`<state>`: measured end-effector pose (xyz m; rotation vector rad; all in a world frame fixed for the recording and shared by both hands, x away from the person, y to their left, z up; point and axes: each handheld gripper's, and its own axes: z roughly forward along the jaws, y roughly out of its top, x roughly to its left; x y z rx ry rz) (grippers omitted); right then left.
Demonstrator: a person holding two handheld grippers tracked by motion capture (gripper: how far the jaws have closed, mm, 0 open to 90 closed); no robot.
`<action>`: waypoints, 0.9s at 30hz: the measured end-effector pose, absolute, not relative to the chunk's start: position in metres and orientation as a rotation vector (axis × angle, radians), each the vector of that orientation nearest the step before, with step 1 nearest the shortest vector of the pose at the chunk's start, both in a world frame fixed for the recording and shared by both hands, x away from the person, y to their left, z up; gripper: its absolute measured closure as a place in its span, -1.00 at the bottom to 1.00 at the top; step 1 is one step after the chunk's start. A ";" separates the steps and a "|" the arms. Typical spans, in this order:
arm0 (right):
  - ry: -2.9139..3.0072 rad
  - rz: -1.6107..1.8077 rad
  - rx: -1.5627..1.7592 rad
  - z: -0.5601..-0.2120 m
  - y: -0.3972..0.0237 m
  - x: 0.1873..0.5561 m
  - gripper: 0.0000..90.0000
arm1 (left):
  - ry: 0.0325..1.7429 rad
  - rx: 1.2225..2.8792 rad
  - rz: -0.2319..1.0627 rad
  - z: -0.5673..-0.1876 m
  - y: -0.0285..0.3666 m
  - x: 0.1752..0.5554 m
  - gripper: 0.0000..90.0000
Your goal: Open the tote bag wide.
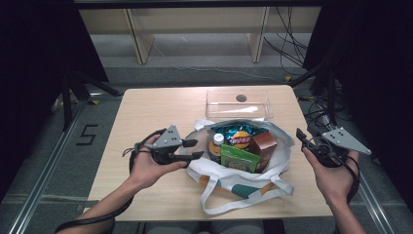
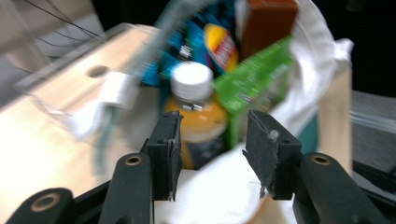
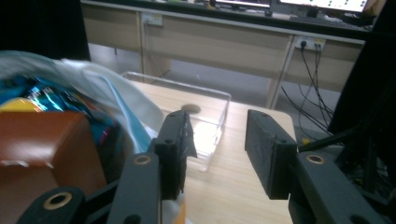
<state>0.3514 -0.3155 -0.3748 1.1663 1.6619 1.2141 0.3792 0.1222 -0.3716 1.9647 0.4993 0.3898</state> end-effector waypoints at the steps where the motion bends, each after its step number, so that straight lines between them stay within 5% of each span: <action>1: 1.658 1.221 1.148 -0.372 -0.314 0.352 0.33 | 0.509 1.958 0.405 -0.370 0.124 0.381 0.19; 15: 1.775 1.271 1.068 -0.362 -0.292 0.361 0.33 | 0.522 2.017 0.472 -0.378 0.124 0.413 0.10; 27: 1.866 1.220 1.120 -0.372 -0.286 0.367 0.58 | 0.483 2.105 0.484 -0.387 0.122 0.424 0.54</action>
